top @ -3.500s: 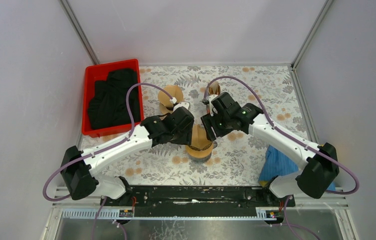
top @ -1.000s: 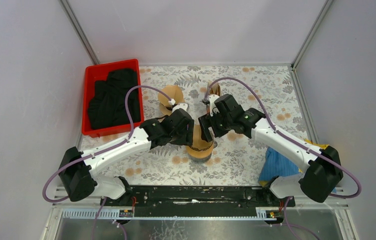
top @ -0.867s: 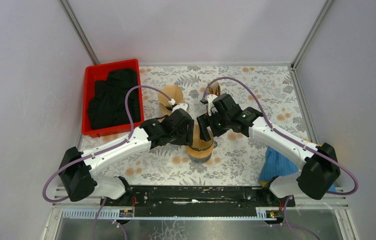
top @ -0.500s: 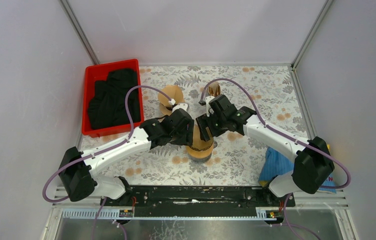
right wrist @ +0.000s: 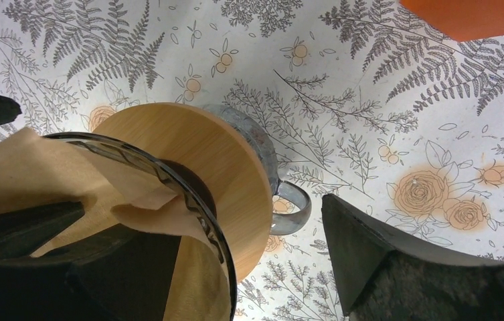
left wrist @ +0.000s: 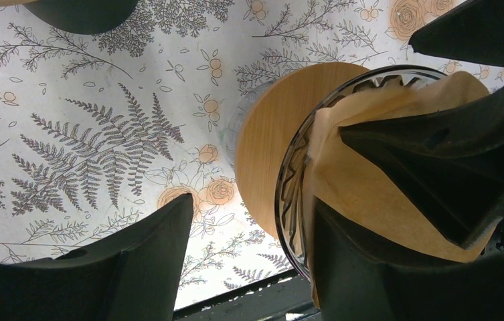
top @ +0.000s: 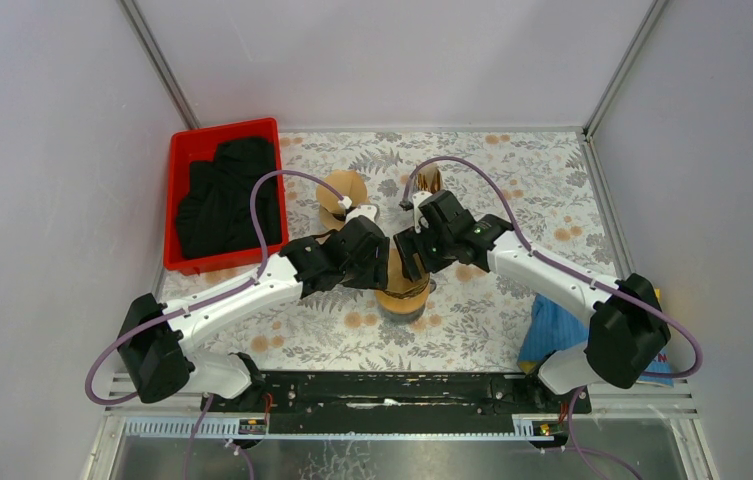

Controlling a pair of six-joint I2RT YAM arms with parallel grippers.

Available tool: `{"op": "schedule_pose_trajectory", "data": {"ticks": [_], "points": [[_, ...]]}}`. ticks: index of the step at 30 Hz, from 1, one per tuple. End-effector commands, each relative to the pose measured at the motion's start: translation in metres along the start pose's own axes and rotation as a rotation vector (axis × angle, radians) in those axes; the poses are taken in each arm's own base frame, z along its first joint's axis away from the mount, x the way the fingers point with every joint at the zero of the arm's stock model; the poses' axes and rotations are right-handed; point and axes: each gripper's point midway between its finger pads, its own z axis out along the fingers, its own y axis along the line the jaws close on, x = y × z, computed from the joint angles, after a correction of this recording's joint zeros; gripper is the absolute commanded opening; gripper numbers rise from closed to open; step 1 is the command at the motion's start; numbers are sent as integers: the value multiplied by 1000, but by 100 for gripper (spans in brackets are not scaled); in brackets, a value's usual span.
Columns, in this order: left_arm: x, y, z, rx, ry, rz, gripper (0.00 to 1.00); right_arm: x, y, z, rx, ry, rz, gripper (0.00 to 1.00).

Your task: Place the coffee filter in the dripper

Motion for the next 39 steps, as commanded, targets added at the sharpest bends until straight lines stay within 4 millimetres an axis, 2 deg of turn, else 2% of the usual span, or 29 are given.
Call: {"op": "schedule_pose_trajectory", "data": {"ticks": [1, 9, 18, 23, 31, 39], "points": [[-1, 1, -1, 8, -7, 3, 68, -13, 12, -13, -70, -59, 0, 82], [0, 0, 1, 10, -4, 2, 68, 2, 12, -4, -80, -4, -3, 84], [1, 3, 1, 5, -5, 2, 68, 10, -15, 0, 61, -14, 3, 84], [1, 1, 2, 8, -3, 2, 68, 11, -8, 2, 28, -3, 9, 83], [1, 1, 3, 8, -1, 3, 68, -9, 9, -15, -53, -74, 13, 84], [0, -1, 4, 12, -4, 1, 68, -29, 18, -47, -96, -185, 17, 87]]}}
